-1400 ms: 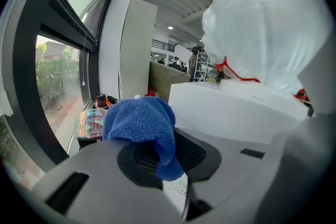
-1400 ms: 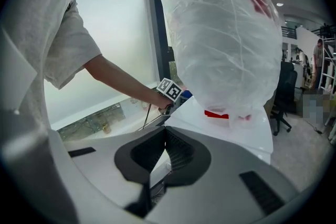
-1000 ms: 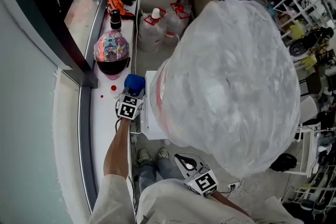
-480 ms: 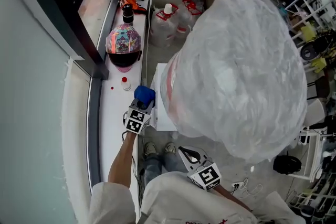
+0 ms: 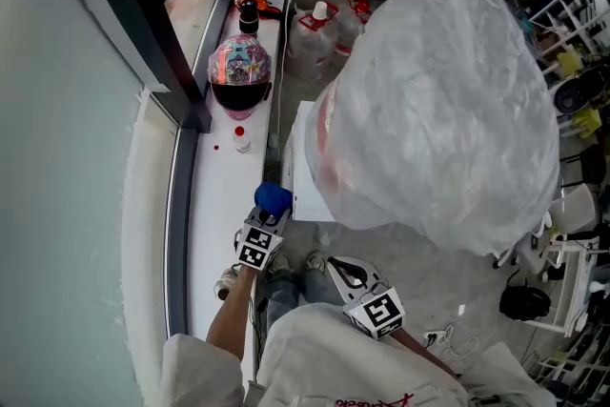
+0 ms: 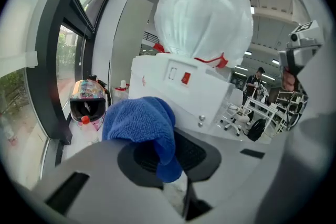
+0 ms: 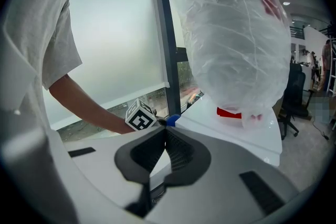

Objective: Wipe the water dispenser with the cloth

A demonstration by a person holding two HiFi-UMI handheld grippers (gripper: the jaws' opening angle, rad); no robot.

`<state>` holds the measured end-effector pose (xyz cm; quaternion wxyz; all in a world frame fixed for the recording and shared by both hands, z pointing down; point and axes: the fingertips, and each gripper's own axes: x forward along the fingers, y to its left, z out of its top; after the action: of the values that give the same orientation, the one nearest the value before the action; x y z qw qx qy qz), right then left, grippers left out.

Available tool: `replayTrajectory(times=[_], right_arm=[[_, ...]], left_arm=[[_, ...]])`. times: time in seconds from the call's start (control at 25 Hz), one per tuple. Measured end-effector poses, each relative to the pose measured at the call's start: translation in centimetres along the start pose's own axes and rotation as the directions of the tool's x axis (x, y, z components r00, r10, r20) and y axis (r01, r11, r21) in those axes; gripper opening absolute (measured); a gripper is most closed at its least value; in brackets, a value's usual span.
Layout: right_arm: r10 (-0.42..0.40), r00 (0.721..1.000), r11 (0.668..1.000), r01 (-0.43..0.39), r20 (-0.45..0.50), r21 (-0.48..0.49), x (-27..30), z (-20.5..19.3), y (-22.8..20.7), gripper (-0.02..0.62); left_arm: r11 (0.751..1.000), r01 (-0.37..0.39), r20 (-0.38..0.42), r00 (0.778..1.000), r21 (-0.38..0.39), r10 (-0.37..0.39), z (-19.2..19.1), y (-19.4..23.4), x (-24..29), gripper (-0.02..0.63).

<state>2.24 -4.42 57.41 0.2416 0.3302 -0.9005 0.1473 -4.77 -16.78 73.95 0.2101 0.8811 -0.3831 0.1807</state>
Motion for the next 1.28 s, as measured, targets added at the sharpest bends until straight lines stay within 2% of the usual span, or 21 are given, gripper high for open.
replayTrajectory(times=[0.28,0.4,0.52,0.6,0.76,0.96,1.28], right_arm=[[0.001,1.000,1.000,-0.001,0.016,-0.014,-0.5,0.2,1.0,0.015],[-0.003,1.000,1.000,0.003,0.027,-0.016,-0.7,0.3,1.4,0.014],[-0.012,0.999,1.000,0.013,0.039,-0.016,-1.1,0.4,1.6,0.014],[-0.020,0.999,1.000,0.021,0.049,-0.017,-1.1,0.6,1.7,0.015],[-0.029,0.997,0.999,0.031,0.076,-0.023,-1.2,1.2,2.0,0.014],[-0.056,0.992,0.998,0.060,0.118,-0.033,-1.3,2.5,1.4,0.015],[-0.116,0.971,0.991,0.128,0.211,-0.047,-2.0,5.5,-0.2,0.014]], left_arm=[[1.000,-0.001,-0.018,1.000,0.002,0.001,-1.0,-1.4,-1.3,0.058],[0.999,-0.045,0.006,0.999,-0.010,0.045,0.1,-0.3,-2.1,0.058],[0.995,-0.103,0.075,0.992,-0.019,0.104,2.9,1.0,-3.5,0.058],[0.989,-0.145,0.143,0.979,-0.017,0.145,5.9,1.6,-4.9,0.058],[0.979,-0.198,0.255,0.950,0.056,0.178,11.3,1.0,-8.3,0.058],[0.968,-0.205,0.289,0.944,0.144,0.157,14.9,-1.8,-11.8,0.058],[0.967,-0.198,0.301,0.943,0.160,0.143,16.6,-5.1,-14.9,0.058]])
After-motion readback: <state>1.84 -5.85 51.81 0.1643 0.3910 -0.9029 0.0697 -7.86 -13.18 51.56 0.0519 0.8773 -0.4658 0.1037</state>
